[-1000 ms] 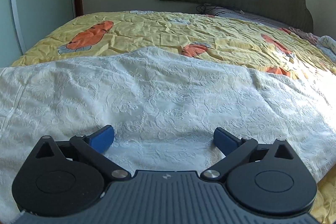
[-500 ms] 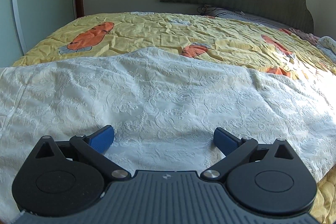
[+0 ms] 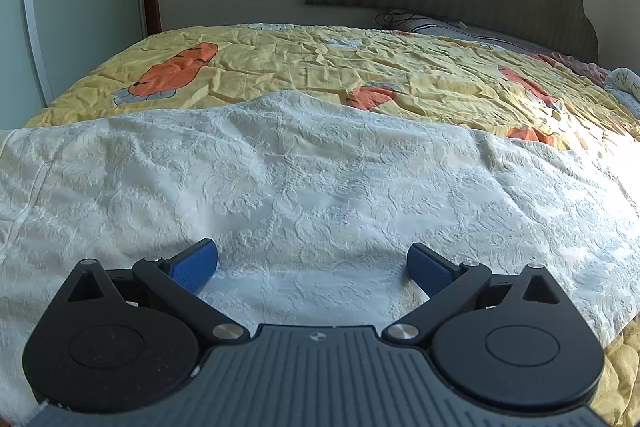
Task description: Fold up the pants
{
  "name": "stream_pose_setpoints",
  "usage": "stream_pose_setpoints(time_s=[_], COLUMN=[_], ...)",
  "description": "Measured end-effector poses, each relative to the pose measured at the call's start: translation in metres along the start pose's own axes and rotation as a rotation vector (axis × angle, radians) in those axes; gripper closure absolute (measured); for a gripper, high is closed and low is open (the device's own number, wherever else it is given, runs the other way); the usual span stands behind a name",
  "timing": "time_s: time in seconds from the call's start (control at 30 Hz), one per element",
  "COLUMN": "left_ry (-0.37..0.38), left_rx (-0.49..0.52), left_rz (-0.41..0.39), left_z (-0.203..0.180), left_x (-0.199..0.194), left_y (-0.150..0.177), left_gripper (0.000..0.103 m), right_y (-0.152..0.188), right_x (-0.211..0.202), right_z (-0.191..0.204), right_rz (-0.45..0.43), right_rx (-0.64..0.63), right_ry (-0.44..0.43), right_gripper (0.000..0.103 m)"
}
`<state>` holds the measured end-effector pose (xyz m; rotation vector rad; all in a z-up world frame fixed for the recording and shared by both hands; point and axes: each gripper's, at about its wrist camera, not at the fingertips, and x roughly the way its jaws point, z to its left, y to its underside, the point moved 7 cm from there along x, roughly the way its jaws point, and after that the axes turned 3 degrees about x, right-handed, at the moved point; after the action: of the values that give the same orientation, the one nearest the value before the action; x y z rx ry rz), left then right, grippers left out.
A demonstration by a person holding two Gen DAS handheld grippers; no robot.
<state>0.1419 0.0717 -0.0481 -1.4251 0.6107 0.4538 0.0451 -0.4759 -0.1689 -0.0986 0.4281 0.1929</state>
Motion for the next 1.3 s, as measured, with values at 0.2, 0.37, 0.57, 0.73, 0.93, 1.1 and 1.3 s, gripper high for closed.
stream_pose_setpoints(time_s=[0.2,0.37,0.57,0.73,0.93,1.1,1.3], left_ry=[-0.003,-0.003,-0.003,0.003,0.028,0.393,0.777], left_rx=[0.006,0.006,0.006,-0.001,-0.048,-0.282,-0.570], left_rz=[0.000,0.000,-0.001,-0.005,-0.015,-0.022,0.183], left_z=[0.000,0.001,0.000,0.002,0.002,-0.030,-0.081], left_x=[0.001,0.000,0.000,-0.001,-0.015,-0.041,0.003], left_y=[0.000,0.000,0.000,0.000,-0.002,-0.030,-0.045], left_gripper=[0.000,0.000,0.000,0.000,0.007,0.004,0.003], right_y=[-0.003,-0.013,-0.012,-0.010,0.024,0.151,0.266], right_x=[0.000,0.000,-0.001,-0.001,-0.012,0.000,0.034], right_z=[0.000,-0.004,-0.002,0.004,0.078,0.156,0.153], right_rz=[0.005,-0.004,-0.025,-0.059,-0.152,0.010,0.223], right_rx=[0.025,0.108,0.077,0.052,-0.375,-0.954,-1.149], right_ry=[0.008,-0.005,0.024,0.048,0.036,-0.059,-0.116], right_gripper=[0.088,0.086,0.085,0.083,0.089,0.089,0.089])
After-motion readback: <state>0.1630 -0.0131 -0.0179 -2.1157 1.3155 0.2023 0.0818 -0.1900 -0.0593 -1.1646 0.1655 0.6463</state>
